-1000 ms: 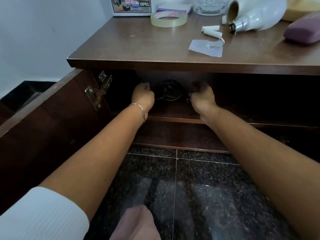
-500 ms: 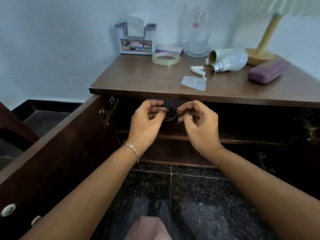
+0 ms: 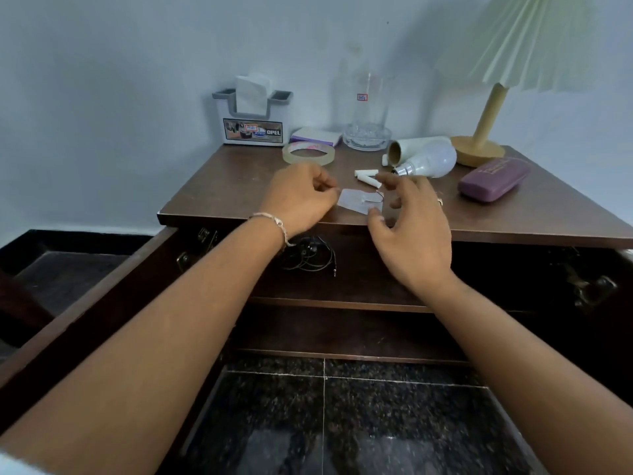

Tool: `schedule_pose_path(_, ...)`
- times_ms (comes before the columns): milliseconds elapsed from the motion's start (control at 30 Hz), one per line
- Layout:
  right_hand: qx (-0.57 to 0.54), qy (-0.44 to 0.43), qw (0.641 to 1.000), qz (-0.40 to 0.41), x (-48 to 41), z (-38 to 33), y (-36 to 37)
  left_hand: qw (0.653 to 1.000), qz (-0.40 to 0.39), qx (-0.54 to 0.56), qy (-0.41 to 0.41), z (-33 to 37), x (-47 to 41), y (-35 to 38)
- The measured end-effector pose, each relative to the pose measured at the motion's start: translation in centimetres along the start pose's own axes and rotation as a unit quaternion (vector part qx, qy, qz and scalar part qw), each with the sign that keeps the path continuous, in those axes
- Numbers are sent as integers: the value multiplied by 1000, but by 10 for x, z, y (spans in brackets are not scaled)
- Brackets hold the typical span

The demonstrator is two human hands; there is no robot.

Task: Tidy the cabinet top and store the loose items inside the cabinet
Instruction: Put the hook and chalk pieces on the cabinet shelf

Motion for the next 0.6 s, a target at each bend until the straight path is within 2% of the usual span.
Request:
schedule_pose_path(100,67,41,995,-68,-17,7,8,997,-73,22,-9,-1,-8,5)
schedule_pose_path(167,61,44,994,-84,-23,9,8,993,-93,64,-20,-3,-8,9)
schedule_pose_path(333,8,52,995,-90,-28,10,3,989,-82,124,-20,-7,-6,11)
schedule_pose_path(467,-37,38,998,-43,-22,10,-4,989,-83,119,3,3,6,15)
schedule_pose_path(600,-108,-9,994,16,10,3,-21,985,-12,171,12,13,38,7)
Point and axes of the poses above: each hand's wrist, its own x-axis away from the middle knuckle, its own y-axis out of the palm, z = x × y, the point moved 5 cm from there along -x, towards the middle knuckle, and after that the axes turned 5 degrees about -x, right-handed, at the moved point
